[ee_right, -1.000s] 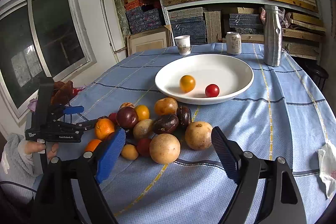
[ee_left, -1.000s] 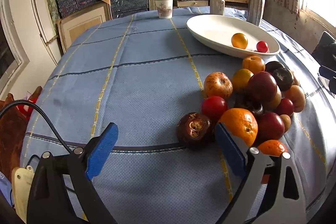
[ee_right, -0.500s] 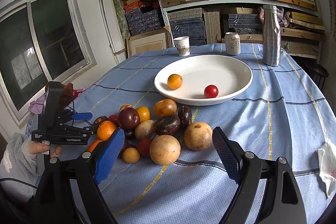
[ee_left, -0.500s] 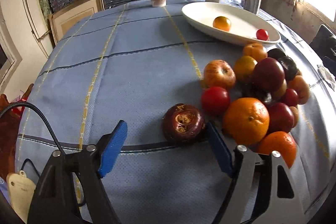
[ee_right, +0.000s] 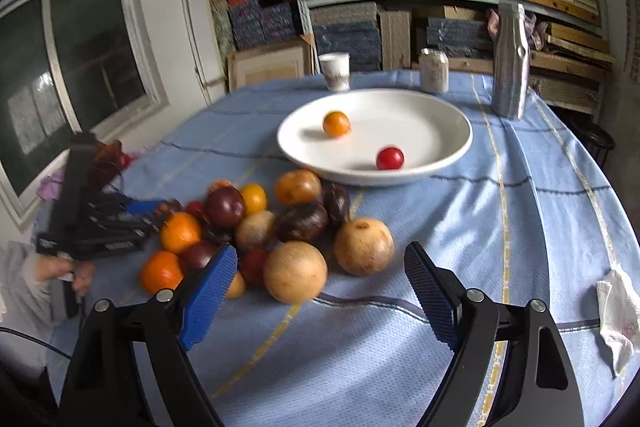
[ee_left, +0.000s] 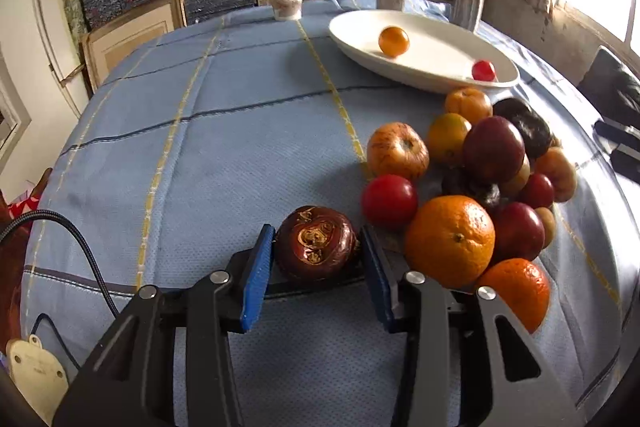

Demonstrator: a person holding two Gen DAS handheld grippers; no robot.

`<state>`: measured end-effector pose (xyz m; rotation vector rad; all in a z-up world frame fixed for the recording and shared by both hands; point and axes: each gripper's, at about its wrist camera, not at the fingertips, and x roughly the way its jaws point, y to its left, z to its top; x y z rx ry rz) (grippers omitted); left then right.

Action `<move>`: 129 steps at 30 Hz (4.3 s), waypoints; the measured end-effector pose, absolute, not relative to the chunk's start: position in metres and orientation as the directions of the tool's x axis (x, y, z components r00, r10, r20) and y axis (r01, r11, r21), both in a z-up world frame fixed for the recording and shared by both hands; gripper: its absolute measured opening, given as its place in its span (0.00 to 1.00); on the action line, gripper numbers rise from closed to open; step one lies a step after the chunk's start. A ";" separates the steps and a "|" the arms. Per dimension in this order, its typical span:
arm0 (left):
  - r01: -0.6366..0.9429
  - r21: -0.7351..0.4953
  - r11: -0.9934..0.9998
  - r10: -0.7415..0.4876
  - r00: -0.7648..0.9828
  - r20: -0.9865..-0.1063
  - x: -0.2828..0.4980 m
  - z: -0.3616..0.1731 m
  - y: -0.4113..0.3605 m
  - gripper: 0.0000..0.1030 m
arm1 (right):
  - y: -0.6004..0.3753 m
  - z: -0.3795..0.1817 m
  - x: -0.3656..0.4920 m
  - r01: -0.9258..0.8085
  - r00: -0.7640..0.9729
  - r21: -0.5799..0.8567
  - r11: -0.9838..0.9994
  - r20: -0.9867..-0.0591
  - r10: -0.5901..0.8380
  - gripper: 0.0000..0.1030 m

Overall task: Organize fruits
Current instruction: 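Grasp the dark maroon fruit with the left gripper, then grasp the large tan round fruit with the right gripper, then lower the maroon fruit onto the plate with the left gripper while the right releases the tan fruit, then withdraw both open grippers back to the fruit pile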

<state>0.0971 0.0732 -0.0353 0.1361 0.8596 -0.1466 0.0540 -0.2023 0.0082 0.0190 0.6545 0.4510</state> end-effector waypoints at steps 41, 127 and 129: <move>0.119 -0.029 0.992 -0.107 0.728 -0.677 0.074 -0.008 0.086 0.41 | -0.197 -0.015 0.082 -0.419 0.507 0.416 0.807 -0.631 0.587 0.42; 0.206 0.097 0.974 -0.072 0.683 -0.726 0.084 -0.022 0.035 0.95 | -0.230 0.020 0.071 -0.295 0.767 0.301 0.907 -0.492 0.412 0.75; 0.190 0.106 0.976 -0.060 0.700 -0.712 0.079 -0.018 0.043 0.96 | -0.231 0.020 0.071 -0.292 0.770 0.303 0.907 -0.489 0.411 0.75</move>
